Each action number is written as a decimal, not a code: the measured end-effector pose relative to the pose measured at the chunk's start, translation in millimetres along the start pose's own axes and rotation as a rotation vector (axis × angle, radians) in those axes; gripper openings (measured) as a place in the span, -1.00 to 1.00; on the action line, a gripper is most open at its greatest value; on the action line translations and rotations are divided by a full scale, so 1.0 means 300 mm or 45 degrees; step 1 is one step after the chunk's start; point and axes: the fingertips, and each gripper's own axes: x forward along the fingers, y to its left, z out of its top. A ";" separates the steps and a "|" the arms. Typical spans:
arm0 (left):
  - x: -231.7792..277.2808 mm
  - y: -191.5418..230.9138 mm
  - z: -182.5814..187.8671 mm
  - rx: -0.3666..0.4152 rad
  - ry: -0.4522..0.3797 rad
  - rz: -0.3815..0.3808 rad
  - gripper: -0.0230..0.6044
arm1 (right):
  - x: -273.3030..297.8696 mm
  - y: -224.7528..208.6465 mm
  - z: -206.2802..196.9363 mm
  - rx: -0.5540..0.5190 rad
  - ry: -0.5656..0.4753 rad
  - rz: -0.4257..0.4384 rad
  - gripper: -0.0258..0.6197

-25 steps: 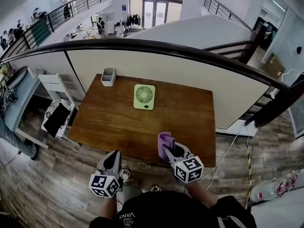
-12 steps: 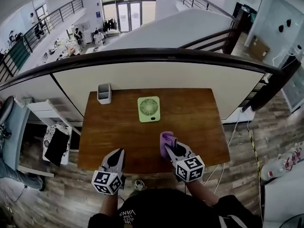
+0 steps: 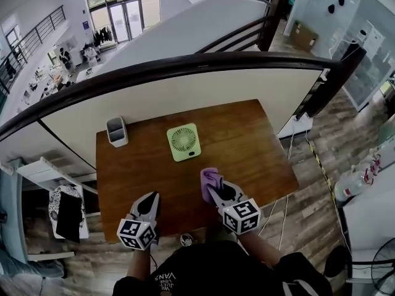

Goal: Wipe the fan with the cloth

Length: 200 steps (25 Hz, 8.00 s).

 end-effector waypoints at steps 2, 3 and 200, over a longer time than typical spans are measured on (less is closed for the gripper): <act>0.038 0.012 -0.005 -0.010 0.010 -0.037 -0.89 | 0.023 -0.008 0.007 -0.006 0.006 -0.010 -0.63; 0.060 0.020 -0.011 -0.016 0.016 -0.051 -0.88 | 0.038 -0.016 0.012 -0.011 0.008 -0.012 -0.63; 0.008 -0.044 -0.025 -0.100 -0.016 -0.099 -0.89 | -0.054 -0.079 0.033 -0.075 -0.020 -0.137 -0.63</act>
